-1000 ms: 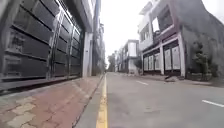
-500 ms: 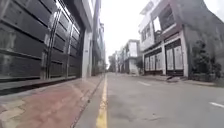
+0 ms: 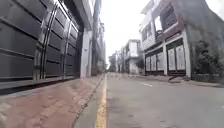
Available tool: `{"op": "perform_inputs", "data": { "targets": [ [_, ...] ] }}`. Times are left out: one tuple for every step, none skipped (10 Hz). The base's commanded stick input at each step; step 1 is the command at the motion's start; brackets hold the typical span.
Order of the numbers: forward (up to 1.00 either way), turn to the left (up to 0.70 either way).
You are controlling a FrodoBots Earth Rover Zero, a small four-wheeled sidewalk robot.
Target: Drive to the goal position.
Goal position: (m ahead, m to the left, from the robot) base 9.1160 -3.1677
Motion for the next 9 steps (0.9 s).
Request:
{"op": "perform_inputs", "data": {
  "targets": [
    [0.5,0.0],
    [0.5,0.0],
    [0.5,0.0],
    [0.5,0.0],
    [0.5,0.0],
    [0.5,0.0],
    [0.5,0.0],
    [0.5,0.0],
    [0.5,0.0]
  ]
}}
